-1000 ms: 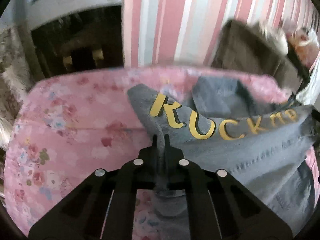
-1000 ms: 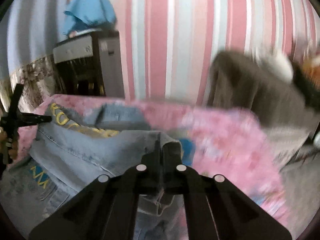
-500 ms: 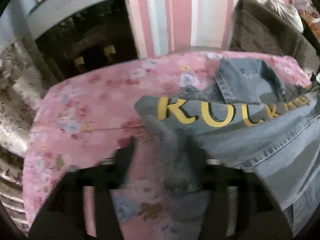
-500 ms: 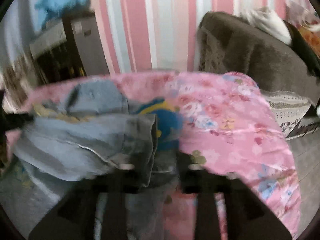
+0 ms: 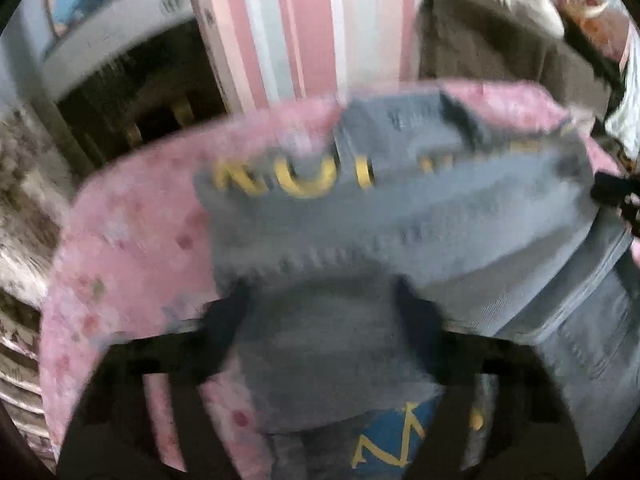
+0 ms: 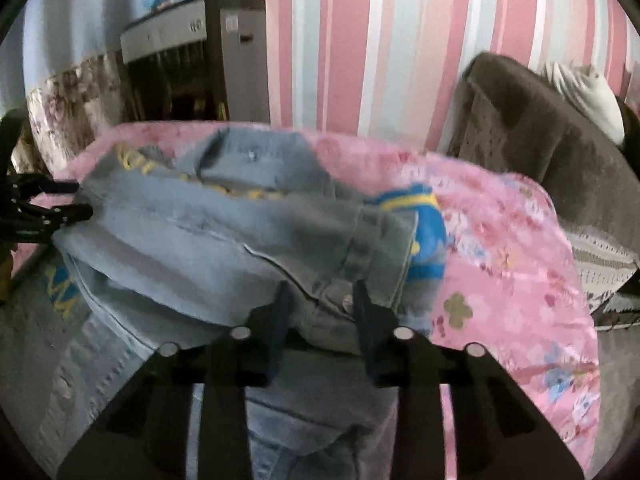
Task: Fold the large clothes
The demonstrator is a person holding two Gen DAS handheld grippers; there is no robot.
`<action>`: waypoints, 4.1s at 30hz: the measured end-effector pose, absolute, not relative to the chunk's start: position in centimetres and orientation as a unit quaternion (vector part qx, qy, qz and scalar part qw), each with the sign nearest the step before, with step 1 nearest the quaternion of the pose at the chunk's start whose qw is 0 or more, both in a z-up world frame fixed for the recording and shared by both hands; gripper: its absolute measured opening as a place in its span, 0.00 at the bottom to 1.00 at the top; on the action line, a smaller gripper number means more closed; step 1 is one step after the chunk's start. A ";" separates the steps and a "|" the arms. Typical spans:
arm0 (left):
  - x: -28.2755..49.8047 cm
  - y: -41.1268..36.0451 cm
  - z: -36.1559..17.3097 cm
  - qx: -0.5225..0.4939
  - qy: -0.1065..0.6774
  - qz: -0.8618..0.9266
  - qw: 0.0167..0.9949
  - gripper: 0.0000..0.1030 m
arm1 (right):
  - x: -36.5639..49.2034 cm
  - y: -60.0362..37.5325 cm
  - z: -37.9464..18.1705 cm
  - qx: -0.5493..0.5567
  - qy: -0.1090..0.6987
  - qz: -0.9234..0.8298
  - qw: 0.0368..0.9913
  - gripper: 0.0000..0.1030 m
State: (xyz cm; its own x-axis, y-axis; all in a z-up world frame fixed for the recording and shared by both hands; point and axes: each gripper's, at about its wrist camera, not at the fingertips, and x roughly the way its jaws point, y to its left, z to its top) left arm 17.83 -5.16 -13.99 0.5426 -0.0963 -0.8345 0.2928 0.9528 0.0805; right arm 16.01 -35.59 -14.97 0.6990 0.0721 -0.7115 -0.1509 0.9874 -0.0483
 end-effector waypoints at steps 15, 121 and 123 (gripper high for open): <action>16.2 -4.3 -15.7 0.098 0.437 -0.125 0.885 0.56 | 14.5 -36.2 -18.0 -0.048 0.402 0.063 0.912 0.23; 9.5 0.4 -2.6 0.031 0.332 -0.152 0.930 0.13 | 6.9 -39.0 -5.3 0.128 0.243 0.038 0.961 0.09; 12.8 0.3 -3.2 0.030 0.342 -0.148 0.928 0.14 | 10.3 -39.4 -5.9 0.120 0.259 0.031 0.958 0.09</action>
